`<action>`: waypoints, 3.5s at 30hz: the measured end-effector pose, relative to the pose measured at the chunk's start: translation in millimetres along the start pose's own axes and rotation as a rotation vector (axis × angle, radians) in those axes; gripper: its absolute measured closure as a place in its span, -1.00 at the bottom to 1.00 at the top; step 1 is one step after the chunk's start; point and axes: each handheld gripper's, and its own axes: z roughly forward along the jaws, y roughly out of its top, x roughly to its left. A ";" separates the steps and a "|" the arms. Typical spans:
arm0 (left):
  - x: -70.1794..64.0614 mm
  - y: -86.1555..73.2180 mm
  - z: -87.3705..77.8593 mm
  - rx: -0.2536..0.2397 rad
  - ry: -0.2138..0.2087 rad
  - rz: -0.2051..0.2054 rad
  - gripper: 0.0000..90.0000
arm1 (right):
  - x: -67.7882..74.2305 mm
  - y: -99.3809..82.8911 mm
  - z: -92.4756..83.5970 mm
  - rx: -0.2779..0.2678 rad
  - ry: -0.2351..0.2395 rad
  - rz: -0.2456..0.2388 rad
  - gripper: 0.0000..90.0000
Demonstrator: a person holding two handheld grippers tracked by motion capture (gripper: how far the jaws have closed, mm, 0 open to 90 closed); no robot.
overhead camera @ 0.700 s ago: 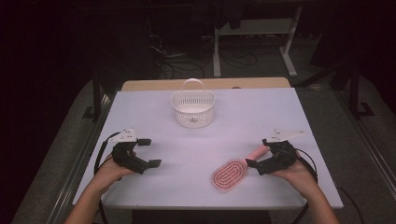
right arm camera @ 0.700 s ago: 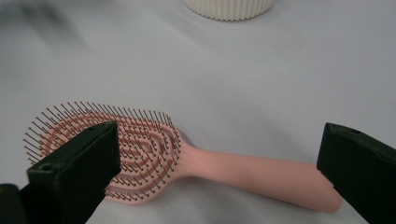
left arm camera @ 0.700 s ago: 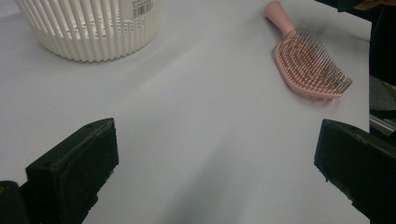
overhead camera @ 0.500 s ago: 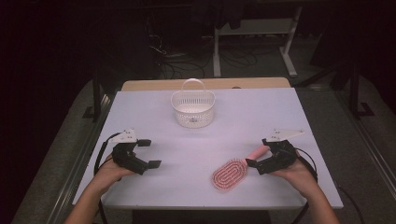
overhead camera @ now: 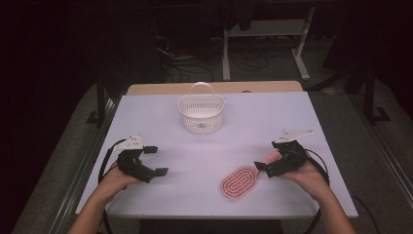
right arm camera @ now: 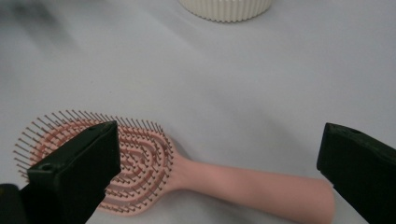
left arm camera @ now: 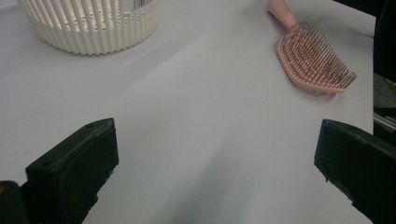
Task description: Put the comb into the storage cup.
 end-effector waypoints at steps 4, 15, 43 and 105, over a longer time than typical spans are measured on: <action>0.5 -0.4 -1.1 -0.005 -0.001 -0.001 -1.00 | -2.0 7.2 2.9 0.002 -0.006 -0.004 -1.00; 1.3 -0.2 -0.9 -0.008 -0.004 -0.001 -1.00 | -9.8 20.4 10.3 0.018 -0.013 0.015 -0.95; 1.3 -1.4 -2.2 -0.009 -0.002 -0.004 -1.00 | -39.2 41.4 36.3 0.089 -0.026 0.045 -0.17; 0.8 -1.9 1.4 0.003 -0.009 0.004 -1.00 | -56.4 6.8 38.2 0.360 -0.097 0.042 0.97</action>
